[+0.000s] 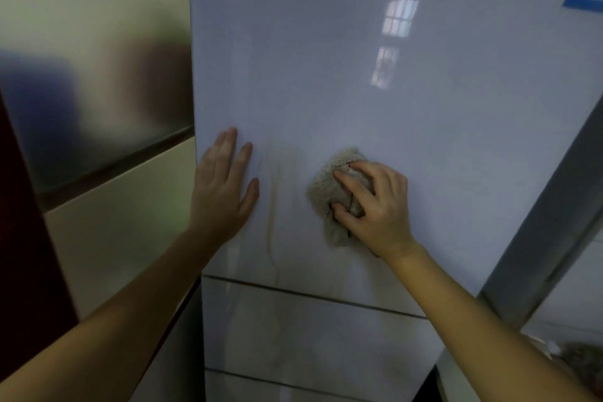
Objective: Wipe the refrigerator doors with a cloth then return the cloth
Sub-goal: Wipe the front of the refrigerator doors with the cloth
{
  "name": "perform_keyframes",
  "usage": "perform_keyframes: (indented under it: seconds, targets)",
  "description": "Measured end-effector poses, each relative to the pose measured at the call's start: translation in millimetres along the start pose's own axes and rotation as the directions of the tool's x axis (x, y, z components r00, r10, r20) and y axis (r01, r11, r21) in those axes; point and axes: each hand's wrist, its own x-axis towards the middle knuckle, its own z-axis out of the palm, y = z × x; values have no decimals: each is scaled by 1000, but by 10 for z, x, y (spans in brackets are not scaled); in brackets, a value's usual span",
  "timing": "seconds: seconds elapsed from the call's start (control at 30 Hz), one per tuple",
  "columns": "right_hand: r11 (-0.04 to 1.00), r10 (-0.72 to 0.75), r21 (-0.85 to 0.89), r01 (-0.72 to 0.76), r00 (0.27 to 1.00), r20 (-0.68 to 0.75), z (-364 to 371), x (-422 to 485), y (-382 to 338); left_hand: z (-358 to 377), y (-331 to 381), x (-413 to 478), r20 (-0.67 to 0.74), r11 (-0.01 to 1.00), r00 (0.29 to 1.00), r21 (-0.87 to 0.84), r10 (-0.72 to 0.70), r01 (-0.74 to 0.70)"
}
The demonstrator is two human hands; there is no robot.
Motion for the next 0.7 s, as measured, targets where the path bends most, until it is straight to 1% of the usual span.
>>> perform_keyframes:
  seconds: [0.13,0.33,0.57,0.7]
  targets:
    - [999,31,-14,-31,1000,-1,17,13,-63,-5,-32,-12,3,1000,1000,-24,17,-17]
    - [991,130,-21,-130,992,0,74,19,-207,18,-24,-27,7,997,1000,-71,-5,6]
    - [986,163,-29,-163,987,-6,85,-10,-269,52,-65,-64,12,997,1000,-73,22,-21]
    - [987,156,-25,-156,988,-2,75,-5,-255,57,-58,-65,26,998,1000,-61,10,-9]
